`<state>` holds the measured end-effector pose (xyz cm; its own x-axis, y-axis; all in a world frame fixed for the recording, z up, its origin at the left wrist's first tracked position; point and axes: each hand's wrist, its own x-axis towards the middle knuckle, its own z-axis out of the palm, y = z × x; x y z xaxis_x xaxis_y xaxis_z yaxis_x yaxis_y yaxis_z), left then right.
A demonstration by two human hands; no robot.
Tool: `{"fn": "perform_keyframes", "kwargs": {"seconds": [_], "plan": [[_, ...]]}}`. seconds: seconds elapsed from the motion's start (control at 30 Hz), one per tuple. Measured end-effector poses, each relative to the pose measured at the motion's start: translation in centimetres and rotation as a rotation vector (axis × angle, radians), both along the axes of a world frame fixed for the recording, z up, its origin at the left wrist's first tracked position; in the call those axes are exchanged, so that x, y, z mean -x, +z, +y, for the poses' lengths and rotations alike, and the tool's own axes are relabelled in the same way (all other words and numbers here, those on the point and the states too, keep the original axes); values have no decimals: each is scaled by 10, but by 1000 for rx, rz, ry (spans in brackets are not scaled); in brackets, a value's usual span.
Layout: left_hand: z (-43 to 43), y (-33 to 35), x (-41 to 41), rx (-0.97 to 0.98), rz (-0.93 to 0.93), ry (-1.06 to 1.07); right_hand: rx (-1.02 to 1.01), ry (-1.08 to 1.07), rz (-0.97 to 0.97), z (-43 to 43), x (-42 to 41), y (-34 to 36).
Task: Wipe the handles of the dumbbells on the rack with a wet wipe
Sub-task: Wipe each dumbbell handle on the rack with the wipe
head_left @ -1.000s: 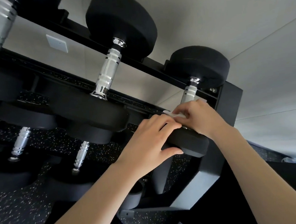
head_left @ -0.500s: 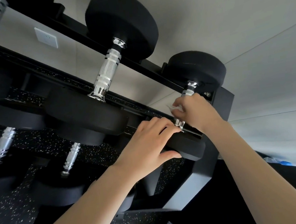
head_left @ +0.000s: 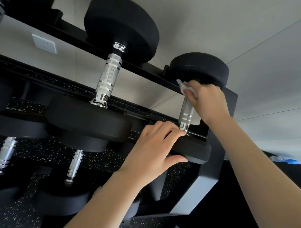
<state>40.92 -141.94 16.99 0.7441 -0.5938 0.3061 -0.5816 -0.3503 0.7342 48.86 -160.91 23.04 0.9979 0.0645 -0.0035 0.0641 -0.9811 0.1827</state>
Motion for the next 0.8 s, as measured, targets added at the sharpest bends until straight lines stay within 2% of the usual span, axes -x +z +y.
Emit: {"fn": "perform_keyframes", "kwargs": {"seconds": [0.3,0.5,0.6,0.8], "plan": [[2,4,-1,-48,-26,-19,-22,-84,89,-3,14,1],[1,7,-1,-63,-24,-18,-186,-134,139,-1,34,7],[1,8,-1,-75,-37,-18,-265,-225,81,0,47,5],[11,6,5,-126,-54,-78,-458,-435,-160,2,93,8]]}}
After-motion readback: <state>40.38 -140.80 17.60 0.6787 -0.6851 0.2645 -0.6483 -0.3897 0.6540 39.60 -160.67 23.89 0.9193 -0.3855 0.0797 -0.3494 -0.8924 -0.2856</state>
